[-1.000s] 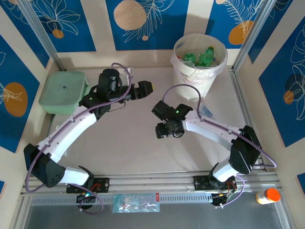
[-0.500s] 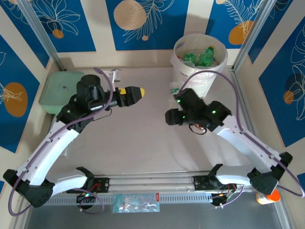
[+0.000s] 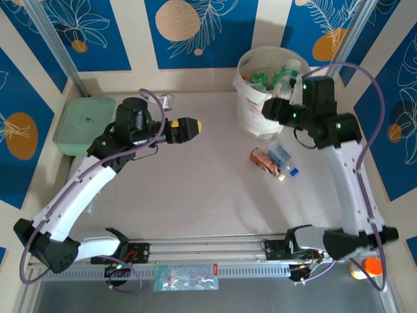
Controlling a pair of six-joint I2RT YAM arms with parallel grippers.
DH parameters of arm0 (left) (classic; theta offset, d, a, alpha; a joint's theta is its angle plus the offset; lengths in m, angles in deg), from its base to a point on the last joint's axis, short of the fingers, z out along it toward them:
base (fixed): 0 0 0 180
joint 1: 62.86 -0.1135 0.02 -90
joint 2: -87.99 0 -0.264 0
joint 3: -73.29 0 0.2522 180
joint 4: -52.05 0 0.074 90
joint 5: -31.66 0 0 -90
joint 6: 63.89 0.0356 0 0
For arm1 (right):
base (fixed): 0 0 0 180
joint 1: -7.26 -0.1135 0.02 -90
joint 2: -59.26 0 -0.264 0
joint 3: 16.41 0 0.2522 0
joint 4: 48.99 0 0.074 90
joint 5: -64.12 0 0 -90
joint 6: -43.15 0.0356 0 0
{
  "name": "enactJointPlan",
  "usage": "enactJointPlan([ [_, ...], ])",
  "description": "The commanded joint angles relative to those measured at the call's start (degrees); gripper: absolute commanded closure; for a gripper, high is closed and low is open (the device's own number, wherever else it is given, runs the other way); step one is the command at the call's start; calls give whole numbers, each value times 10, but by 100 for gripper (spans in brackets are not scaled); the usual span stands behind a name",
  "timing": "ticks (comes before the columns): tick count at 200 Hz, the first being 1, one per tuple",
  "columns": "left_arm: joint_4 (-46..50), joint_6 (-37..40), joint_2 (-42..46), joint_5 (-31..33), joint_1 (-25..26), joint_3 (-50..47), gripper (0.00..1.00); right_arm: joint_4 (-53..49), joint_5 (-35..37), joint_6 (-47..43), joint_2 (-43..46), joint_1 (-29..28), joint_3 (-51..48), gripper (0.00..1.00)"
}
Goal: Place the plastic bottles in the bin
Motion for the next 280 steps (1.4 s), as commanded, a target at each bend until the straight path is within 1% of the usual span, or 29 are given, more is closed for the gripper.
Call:
enactJointPlan([
  [1,-15,15,-14,-18,-7,22,7,12,-55,-5,-93,22,65,52],
  [22,-16,20,-29,-24,-7,29,7,8,-56,4,-179,36,139,50],
  [55,-21,26,-49,-37,-9,33,7,-37,-55,16,-298,45,259,49],
  [74,-17,28,-63,-41,-9,37,6,-61,-49,25,-340,40,306,46],
  [88,-19,22,-71,-42,-9,39,7,-84,-31,29,-363,33,339,42],
  [98,-19,19,-78,-43,-9,45,7,-99,-24,31,-374,30,359,40],
  [114,-20,13,-90,-48,-9,58,6,-118,-18,31,-387,29,383,39],
  [143,-22,8,-105,-54,-9,72,7,-144,-17,22,-394,26,412,31],
  [187,-20,8,-109,-49,-11,80,6,-156,-18,11,-361,19,440,21],
  [251,-15,4,-82,-41,-10,69,6,-159,-43,-1,-294,8,429,14],
  [280,-10,3,-53,-34,-10,58,6,-149,-51,-2,-238,5,369,12],
])
